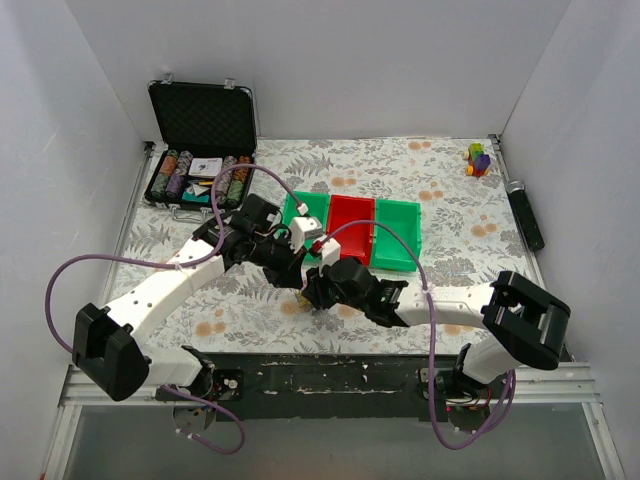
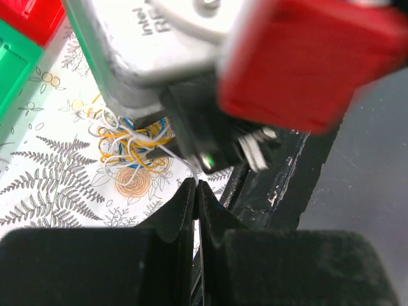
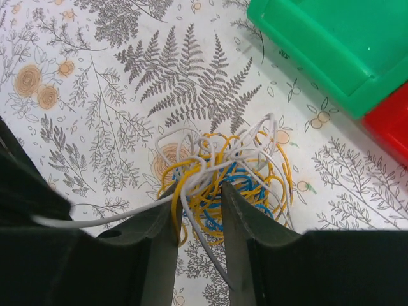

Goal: Untangle the cables

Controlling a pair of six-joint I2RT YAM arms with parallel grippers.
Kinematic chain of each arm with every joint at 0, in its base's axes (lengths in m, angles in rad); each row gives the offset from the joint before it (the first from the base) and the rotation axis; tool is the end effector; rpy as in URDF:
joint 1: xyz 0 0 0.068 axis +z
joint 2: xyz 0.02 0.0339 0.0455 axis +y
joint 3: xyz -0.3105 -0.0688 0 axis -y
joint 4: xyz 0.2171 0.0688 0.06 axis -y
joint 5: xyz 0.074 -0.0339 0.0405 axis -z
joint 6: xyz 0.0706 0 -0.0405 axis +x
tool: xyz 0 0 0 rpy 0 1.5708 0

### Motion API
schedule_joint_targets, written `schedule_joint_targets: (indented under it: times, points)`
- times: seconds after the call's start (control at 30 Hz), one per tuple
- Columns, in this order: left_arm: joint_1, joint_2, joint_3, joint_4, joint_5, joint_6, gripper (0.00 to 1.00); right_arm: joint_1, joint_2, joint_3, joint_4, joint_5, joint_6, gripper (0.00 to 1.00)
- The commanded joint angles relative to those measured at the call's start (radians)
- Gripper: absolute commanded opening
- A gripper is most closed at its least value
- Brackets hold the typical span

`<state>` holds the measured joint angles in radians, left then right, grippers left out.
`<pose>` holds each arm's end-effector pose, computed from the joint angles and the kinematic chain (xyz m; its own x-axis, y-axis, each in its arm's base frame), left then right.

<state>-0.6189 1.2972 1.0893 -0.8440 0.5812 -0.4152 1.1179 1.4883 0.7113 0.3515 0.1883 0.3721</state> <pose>0.1623 -0.1632 0.3108 -0.9323 0.2501 -0.2615 0.3613 0.6816 -0.6363 0.1527 0.2836 0.2543 -0.4623 -0.1337 -0.8766 -0.6877 0.6782 0.2592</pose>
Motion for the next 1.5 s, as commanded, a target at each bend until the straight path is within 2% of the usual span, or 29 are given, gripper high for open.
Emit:
schedule_joint_targets:
  times: [0.0, 0.17, 0.3, 0.43, 0.9, 1.1, 1.23, 1.3, 1.37, 1.47]
  points:
    - [-0.002, -0.067, 0.078, -0.043, 0.075, 0.026, 0.0, 0.002, -0.019, -0.053, 0.037, 0.034, 0.05, 0.37]
    - [0.004, -0.076, 0.148, -0.087, 0.082, 0.033, 0.0, 0.003, -0.054, -0.107, 0.023, 0.046, 0.085, 0.36]
    - [0.016, -0.087, 0.219, -0.107, 0.039, 0.036, 0.0, 0.002, -0.108, -0.168, 0.021, 0.059, 0.119, 0.48]
    - [0.038, -0.105, 0.297, -0.095, -0.029, 0.036, 0.0, 0.003, -0.169, -0.219, 0.018, 0.066, 0.139, 0.54]
    - [0.058, -0.176, 0.627, 0.152, -0.234, -0.109, 0.0, 0.002, -0.26, -0.294, -0.035, 0.082, 0.177, 0.55]
    - [0.058, -0.184, 0.75, 0.252, -0.256, -0.168, 0.0, 0.002, -0.28, -0.32, -0.052, 0.085, 0.194, 0.54]
    - [0.058, -0.203, 0.759, 0.328, -0.268, -0.201, 0.02, 0.002, -0.299, -0.331, -0.075, 0.096, 0.194, 0.53]
    - [0.058, -0.2, 0.771, 0.362, -0.306, -0.206, 0.02, 0.002, -0.313, -0.337, -0.085, 0.097, 0.197, 0.53]
    - [0.058, -0.191, 0.805, 0.413, -0.409, -0.204, 0.02, 0.003, -0.324, -0.342, -0.098, 0.102, 0.2, 0.53]
    - [0.058, -0.179, 0.834, 0.468, -0.469, -0.191, 0.07, 0.003, -0.347, -0.348, -0.12, 0.103, 0.203, 0.53]
